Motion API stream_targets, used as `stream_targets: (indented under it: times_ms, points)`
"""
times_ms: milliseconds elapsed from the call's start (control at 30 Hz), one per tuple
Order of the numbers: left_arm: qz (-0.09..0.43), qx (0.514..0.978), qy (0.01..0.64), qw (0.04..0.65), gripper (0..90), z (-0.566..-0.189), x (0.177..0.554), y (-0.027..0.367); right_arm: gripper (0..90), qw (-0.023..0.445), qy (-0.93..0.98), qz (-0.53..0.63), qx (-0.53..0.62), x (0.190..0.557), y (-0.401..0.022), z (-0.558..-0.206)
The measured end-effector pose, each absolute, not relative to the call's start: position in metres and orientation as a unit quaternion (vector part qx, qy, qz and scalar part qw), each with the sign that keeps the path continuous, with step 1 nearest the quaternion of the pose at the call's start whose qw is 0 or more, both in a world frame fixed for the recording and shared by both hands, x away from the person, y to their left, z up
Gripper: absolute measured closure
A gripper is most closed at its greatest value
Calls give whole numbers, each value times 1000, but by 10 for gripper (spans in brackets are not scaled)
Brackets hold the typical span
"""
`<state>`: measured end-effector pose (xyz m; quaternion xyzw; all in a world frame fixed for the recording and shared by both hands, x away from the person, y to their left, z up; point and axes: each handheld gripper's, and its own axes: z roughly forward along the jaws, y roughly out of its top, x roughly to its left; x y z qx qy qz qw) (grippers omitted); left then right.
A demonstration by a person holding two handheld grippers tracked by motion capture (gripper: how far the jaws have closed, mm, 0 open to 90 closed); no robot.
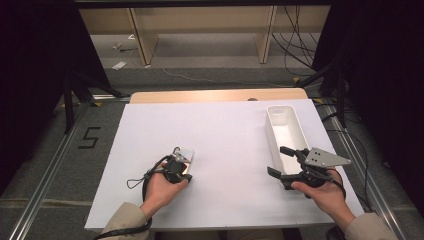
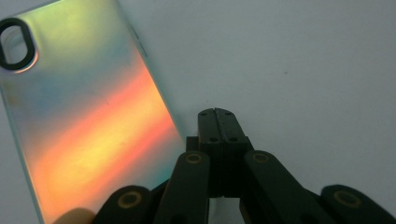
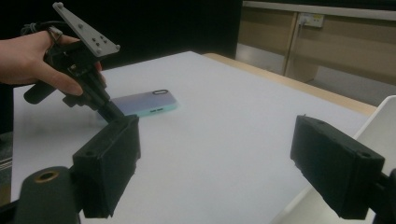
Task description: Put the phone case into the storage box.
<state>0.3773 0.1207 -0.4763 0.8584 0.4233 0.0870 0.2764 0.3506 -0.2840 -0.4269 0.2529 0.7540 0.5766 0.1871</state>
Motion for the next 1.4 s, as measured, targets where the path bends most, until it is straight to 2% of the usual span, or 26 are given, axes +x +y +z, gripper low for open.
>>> stream_targets:
  times_ms: [367, 733, 1033, 1133, 1400]
  points:
    - [96, 852, 443, 263, 900, -475, 378, 140, 169, 188, 755, 576, 251, 350, -284, -427]
    - [101, 853, 443, 257, 894, -475, 378, 143, 168, 188, 758, 573, 248, 350, -284, -427]
    - [108, 851, 431, 280, 802, -462, 375, 144, 165, 186, 760, 572, 246, 350, -283, -427]
    - [111, 850, 427, 287, 736, -458, 375, 145, 164, 186, 760, 572, 246, 350, -283, -427]
    - [127, 841, 447, 279, 401, -453, 382, 147, 165, 187, 761, 571, 245, 350, -283, -428]
